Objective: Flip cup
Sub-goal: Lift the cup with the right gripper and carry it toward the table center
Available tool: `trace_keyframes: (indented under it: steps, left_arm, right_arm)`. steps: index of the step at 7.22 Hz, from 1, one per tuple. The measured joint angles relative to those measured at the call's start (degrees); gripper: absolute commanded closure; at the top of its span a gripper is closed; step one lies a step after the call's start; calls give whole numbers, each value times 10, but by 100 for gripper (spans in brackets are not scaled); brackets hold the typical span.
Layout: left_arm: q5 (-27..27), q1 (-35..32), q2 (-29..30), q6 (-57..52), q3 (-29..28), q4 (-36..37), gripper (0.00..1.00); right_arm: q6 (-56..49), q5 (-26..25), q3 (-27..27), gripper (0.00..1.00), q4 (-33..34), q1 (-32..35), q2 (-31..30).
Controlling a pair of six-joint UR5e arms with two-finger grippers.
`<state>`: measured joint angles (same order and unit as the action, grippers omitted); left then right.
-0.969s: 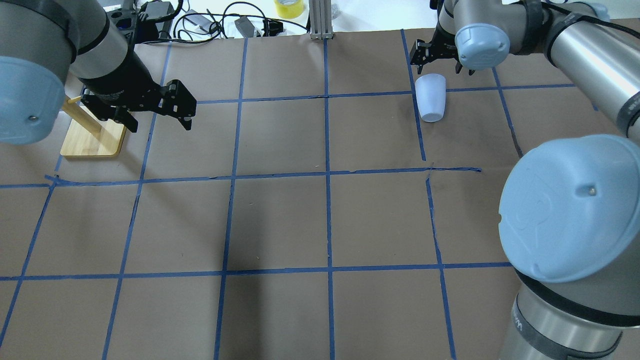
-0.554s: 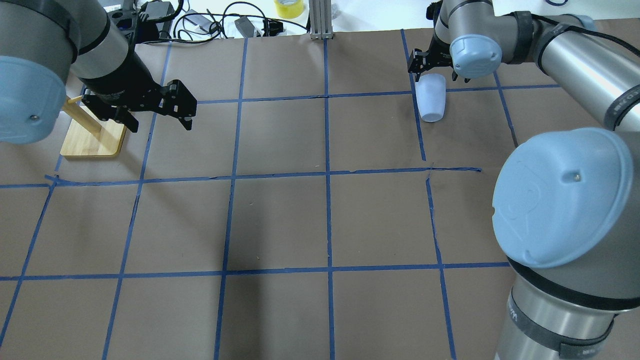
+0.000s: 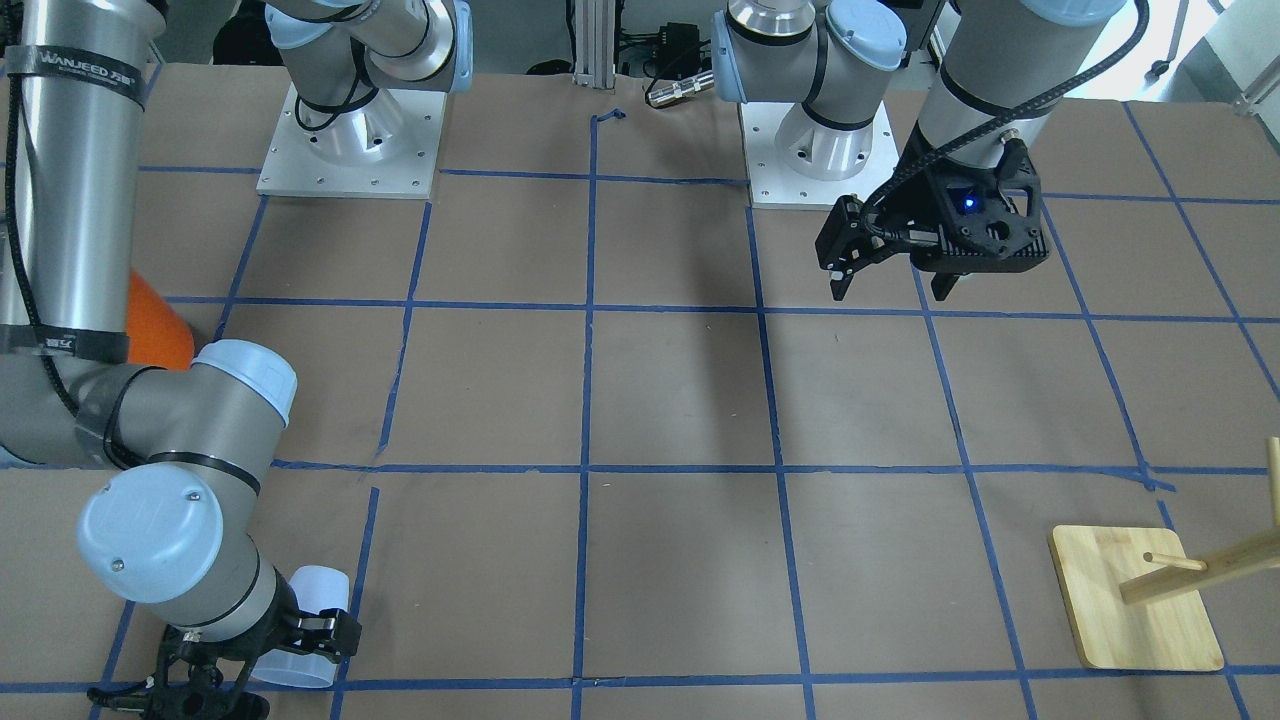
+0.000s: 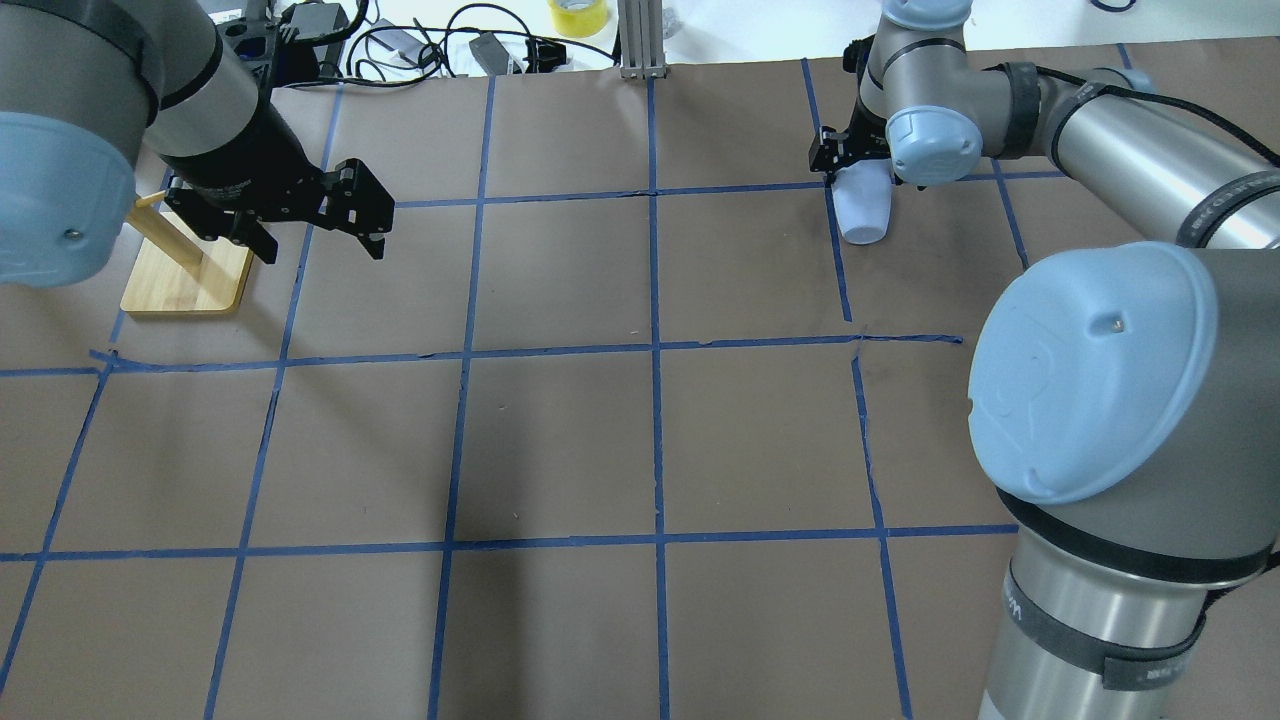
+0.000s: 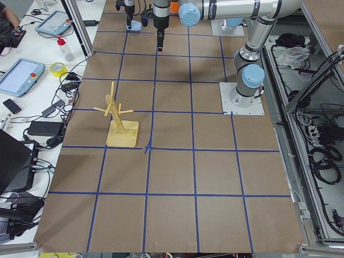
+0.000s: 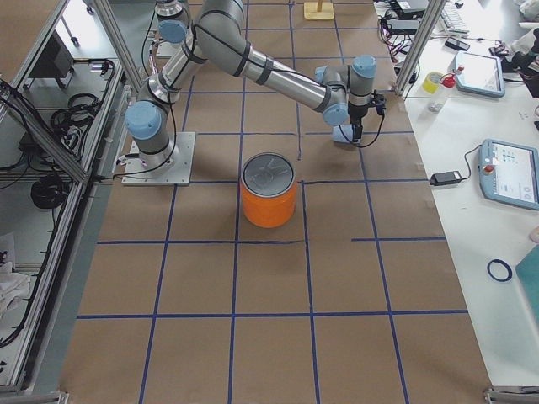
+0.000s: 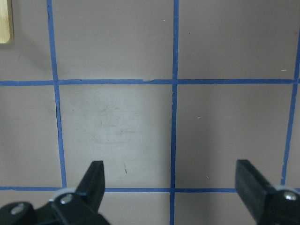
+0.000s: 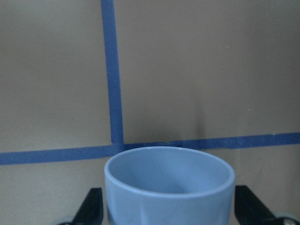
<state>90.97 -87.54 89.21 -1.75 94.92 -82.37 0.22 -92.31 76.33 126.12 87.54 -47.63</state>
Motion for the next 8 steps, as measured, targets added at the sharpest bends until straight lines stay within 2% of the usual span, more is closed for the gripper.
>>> trace_keyframes:
  steps: [2, 3, 6, 8]
  left_arm:
    - [0, 0, 0, 0, 0, 2, 0]
    - [0, 0, 0, 0, 0, 2, 0]
    - [0, 0, 0, 0, 0, 3, 0]
    - [0, 0, 0, 0, 0, 3, 0]
  right_arm:
    - [0, 0, 1, 89, 6, 0, 6]
    - [-3, -4, 3, 100, 7, 1, 6]
    - [-8, -9, 4, 100, 6, 22, -10]
    - [-8, -20, 2, 100, 7, 71, -27]
